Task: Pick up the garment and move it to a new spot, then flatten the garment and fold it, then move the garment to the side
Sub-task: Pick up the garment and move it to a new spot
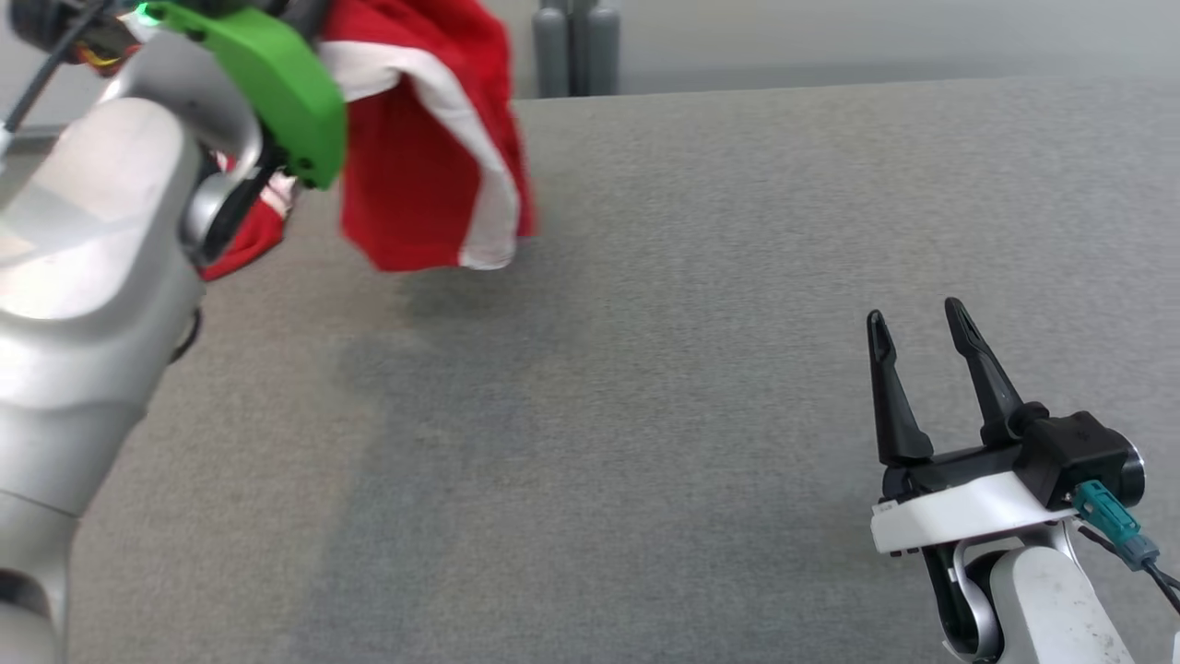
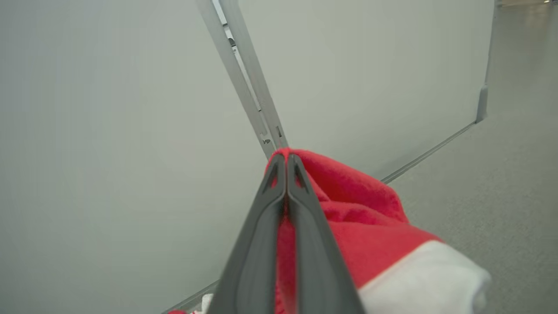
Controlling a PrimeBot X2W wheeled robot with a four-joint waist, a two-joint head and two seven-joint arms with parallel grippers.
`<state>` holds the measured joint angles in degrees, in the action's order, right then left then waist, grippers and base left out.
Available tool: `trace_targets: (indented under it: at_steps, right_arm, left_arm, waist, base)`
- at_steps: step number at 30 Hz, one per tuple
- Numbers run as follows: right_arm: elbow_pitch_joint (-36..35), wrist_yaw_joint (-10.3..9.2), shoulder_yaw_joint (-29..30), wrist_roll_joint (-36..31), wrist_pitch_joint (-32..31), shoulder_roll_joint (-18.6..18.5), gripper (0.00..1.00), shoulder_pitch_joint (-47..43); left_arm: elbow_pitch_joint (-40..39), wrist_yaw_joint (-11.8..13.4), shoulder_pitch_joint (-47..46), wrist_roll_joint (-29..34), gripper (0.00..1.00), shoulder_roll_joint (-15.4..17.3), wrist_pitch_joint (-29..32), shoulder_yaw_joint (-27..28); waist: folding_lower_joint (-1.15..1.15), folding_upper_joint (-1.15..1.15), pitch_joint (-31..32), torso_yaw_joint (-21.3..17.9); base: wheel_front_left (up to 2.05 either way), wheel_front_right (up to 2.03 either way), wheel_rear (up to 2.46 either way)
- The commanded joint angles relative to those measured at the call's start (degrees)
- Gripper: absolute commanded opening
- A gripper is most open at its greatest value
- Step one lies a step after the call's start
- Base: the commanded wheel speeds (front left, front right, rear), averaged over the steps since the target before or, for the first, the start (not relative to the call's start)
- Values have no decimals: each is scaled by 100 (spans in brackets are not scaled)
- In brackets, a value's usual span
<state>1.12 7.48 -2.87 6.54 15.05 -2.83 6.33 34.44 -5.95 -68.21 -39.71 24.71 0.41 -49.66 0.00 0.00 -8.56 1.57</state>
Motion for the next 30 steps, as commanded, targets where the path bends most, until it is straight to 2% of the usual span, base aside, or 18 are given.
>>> trace_targets:
  at_steps: [1, 9, 14, 20, 30]
  right_arm:
    - [-2, 2, 6, 46, 20, -11, 100, -52]
    - [-20, 2, -2, 169, 20, -10, 100, 1]
    - [2, 2, -69, 241, 20, -10, 100, 131]
    - [15, 2, -34, 268, 20, -11, 100, 235]
    - [53, 2, 63, 164, 20, -10, 100, 184]
  left_arm:
    - [-155, 90, -42, -106, 0, -134, 31, 37]
    - [-824, 551, 675, -634, 0, -976, -129, 155]
    - [-433, 664, 1535, -946, 0, -1332, -486, 128]
    - [554, 692, 2159, -772, 0, -1248, -1221, 30]
    - [1511, 560, 2553, -782, 0, -1104, -1553, 367]
  waist:
    - [0, 0, 225, -422]
    - [0, 0, 29, -720]
    - [0, 0, -163, -834]
    - [0, 0, -359, -914]
    - [0, 0, -366, -791]
  base:
    - [0, 0, 0]
    - [0, 0, 0]
    - [0, 0, 0]
    - [0, 0, 0]
    - [0, 0, 0]
